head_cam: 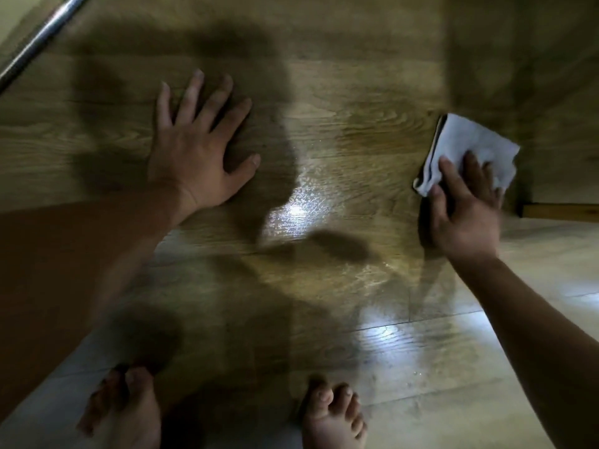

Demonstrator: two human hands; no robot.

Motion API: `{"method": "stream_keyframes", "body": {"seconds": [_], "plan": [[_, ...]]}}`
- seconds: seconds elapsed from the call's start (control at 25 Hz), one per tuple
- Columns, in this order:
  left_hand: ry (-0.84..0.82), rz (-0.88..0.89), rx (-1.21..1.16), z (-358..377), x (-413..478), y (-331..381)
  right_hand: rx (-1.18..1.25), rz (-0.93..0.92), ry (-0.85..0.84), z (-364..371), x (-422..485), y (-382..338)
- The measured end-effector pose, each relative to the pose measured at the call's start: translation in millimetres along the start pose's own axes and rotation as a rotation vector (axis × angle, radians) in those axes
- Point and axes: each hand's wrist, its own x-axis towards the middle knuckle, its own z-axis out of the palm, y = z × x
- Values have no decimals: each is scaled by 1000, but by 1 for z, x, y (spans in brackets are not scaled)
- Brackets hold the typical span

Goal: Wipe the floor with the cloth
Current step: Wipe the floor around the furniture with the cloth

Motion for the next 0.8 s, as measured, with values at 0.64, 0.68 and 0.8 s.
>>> {"method": "stream_keyframes", "body": {"seconds": [0.64, 0.68, 0.8], "plan": [[-1010, -215, 208, -53, 47, 24, -145, -262, -176, -21, 175, -48], [-1022, -230, 204, -54, 47, 26, -130, -256, -177, -22, 198, -59], [-1000, -237, 181, -52, 45, 26, -86, -251, -192, -28, 256, -88]]}}
